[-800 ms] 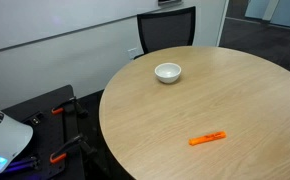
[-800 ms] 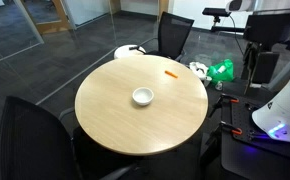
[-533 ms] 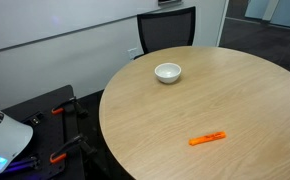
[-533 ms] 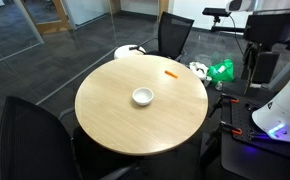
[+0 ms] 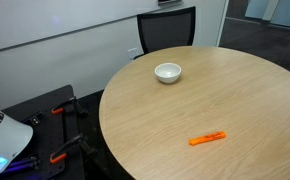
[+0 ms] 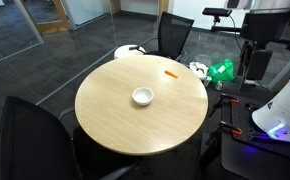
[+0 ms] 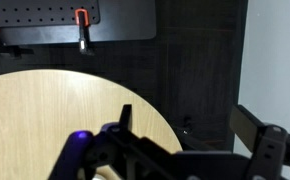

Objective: Pick the marker and put it in the bowl

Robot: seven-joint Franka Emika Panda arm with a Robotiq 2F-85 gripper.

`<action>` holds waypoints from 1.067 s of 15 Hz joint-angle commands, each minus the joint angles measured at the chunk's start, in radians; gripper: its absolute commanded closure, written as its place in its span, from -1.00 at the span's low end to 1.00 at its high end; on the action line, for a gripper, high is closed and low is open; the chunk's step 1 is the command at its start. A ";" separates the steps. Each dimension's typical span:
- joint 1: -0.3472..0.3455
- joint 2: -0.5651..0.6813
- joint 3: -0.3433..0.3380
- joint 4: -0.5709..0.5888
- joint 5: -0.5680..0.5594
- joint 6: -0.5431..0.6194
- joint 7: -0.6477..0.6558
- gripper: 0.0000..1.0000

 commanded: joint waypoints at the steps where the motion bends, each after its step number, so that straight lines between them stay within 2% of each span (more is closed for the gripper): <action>1: -0.051 -0.032 0.003 -0.013 -0.074 0.019 -0.005 -1.00; 8: -0.179 -0.029 -0.022 -0.037 -0.326 0.105 0.016 -1.00; 16: -0.304 -0.006 -0.168 -0.101 -0.467 0.302 -0.045 -1.00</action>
